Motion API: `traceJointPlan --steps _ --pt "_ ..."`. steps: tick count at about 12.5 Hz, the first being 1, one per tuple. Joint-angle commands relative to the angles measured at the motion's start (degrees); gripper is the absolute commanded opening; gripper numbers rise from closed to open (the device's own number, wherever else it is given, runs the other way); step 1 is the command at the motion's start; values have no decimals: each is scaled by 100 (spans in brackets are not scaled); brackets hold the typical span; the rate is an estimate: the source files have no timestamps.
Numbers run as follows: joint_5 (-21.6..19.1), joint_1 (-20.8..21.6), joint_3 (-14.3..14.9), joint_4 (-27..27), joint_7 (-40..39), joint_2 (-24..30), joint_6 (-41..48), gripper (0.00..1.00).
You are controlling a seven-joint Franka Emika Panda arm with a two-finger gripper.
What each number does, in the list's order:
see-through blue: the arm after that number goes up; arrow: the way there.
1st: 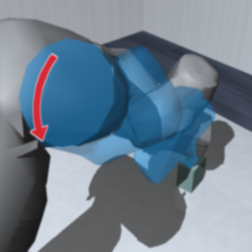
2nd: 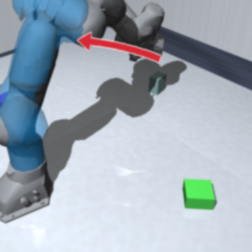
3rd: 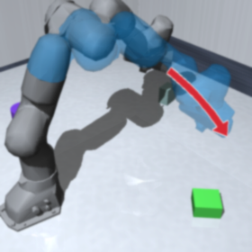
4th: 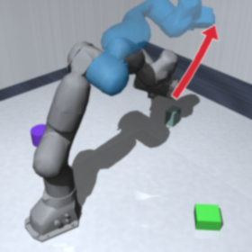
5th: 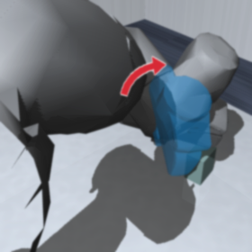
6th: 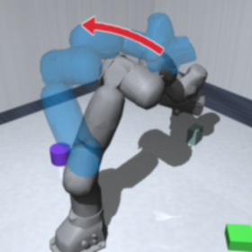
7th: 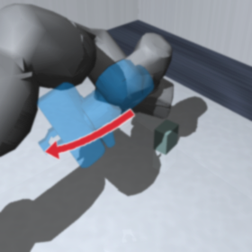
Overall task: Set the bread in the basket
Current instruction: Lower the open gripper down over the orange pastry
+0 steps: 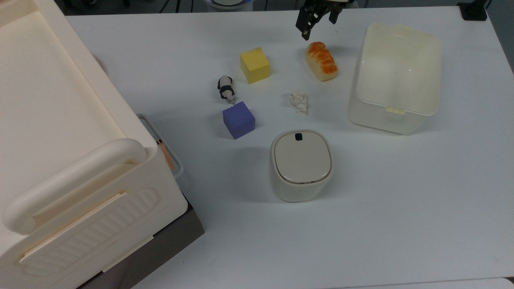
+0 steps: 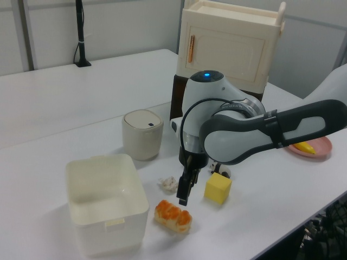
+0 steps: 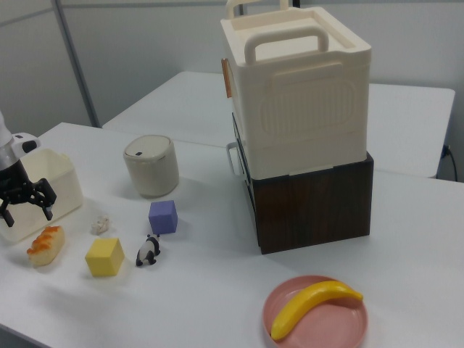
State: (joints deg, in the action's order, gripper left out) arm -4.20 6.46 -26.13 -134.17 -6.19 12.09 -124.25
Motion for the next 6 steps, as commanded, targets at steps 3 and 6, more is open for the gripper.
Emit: traceJointPlan --steps 3,6 --pt "-125 57 47 -48 408 -302 -414 100" --pt "164 92 38 -30 382 -786 -627 100"
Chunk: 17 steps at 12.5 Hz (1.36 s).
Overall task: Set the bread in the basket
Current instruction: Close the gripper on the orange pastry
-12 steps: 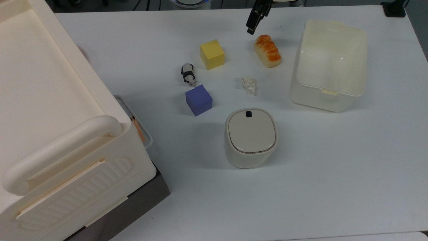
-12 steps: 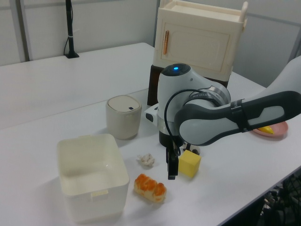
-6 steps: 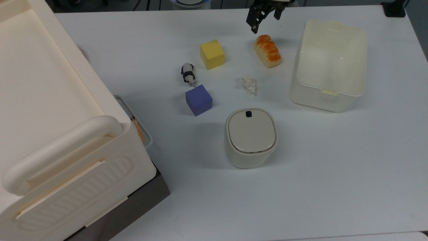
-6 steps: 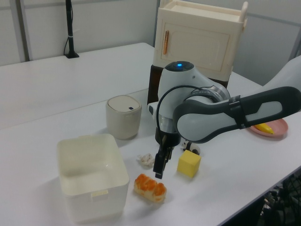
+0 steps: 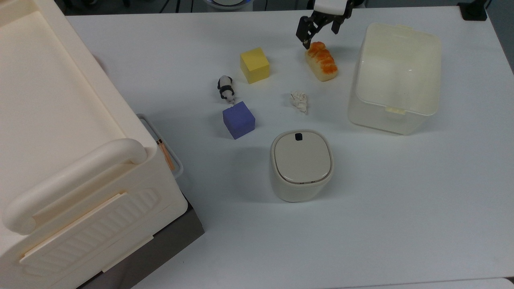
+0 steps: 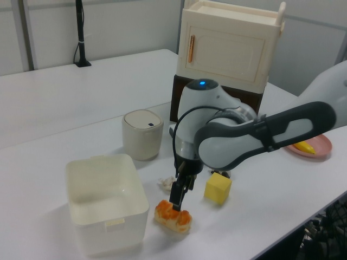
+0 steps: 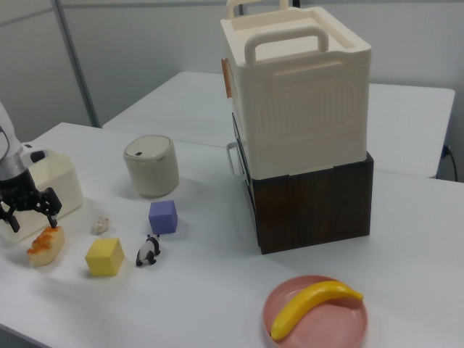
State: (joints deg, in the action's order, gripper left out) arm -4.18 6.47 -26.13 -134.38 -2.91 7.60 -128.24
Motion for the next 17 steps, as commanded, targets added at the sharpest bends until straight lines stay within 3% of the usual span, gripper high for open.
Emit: traceJointPlan --steps 1,3,17 --pt "329 92 38 0 36 -495 -263 100" --pt "532 100 38 0 10 -584 -263 100" --pt "524 92 38 0 -157 -769 -369 100"
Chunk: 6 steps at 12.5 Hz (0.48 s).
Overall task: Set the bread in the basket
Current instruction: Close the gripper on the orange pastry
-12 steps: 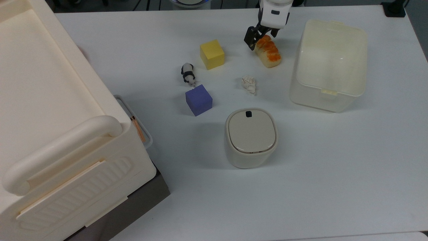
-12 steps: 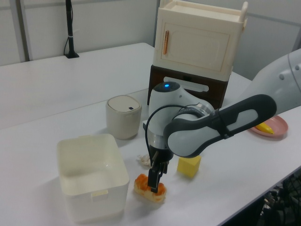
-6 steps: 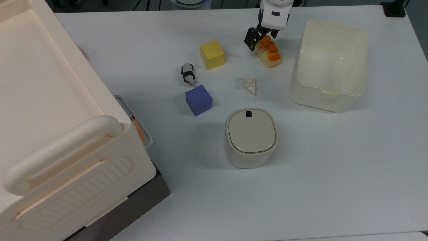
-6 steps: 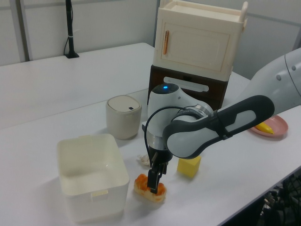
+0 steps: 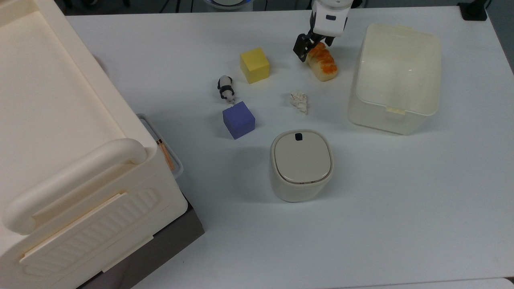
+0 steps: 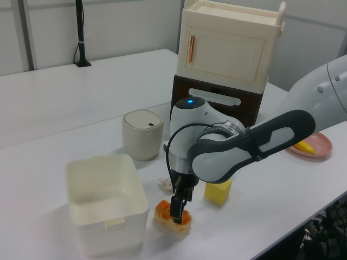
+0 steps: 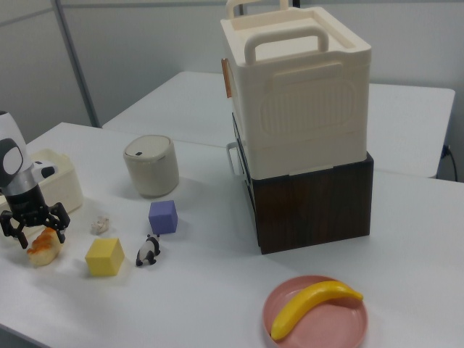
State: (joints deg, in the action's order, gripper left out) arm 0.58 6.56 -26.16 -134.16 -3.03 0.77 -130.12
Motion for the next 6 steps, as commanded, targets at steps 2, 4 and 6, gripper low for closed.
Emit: traceJointPlan --steps 2,4,6 --pt "47 82 41 -23 -338 -103 -180 100" --pt "56 74 41 -23 -356 -164 -180 100" --pt "56 74 41 -23 -356 -165 -180 91"
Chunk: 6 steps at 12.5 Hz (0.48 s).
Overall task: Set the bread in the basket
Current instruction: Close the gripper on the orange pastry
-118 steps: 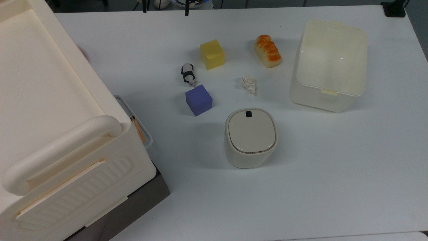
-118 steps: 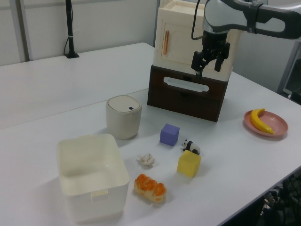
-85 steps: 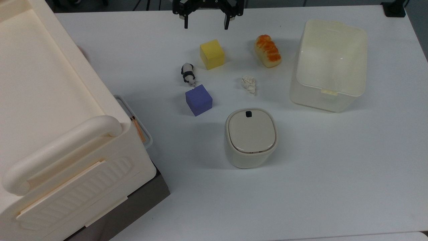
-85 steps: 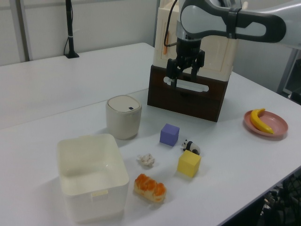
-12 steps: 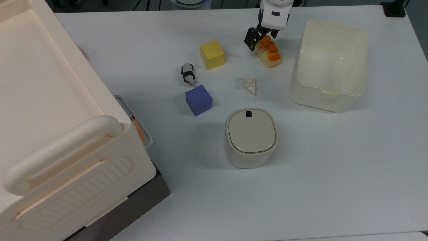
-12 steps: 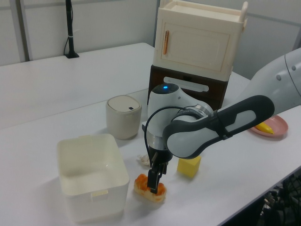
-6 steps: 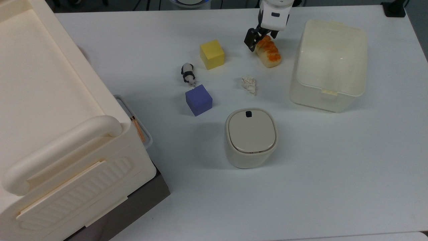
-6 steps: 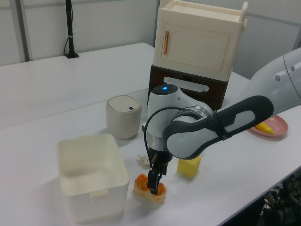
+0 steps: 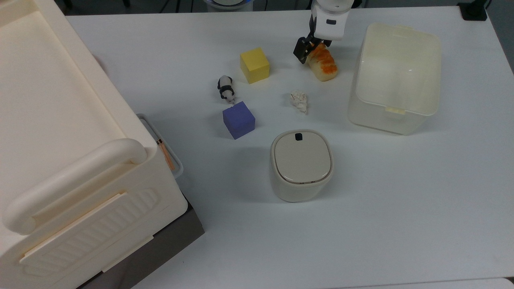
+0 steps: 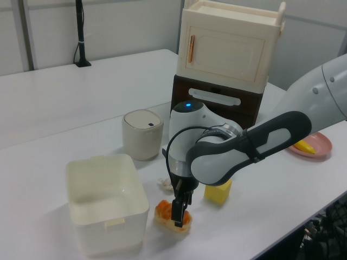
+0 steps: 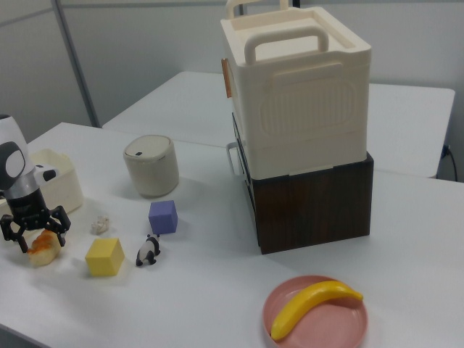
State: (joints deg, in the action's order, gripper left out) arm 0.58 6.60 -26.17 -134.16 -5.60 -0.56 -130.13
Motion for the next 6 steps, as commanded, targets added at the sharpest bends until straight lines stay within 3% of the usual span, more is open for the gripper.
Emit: traceJointPlan --steps 1,3,4,6 --pt "56 70 42 -23 -99 -31 -179 75" --pt "56 70 42 -14 -90 -23 -179 13" --pt "47 79 42 3 -64 -23 -171 0" --pt "47 79 42 3 -20 -5 -144 0"
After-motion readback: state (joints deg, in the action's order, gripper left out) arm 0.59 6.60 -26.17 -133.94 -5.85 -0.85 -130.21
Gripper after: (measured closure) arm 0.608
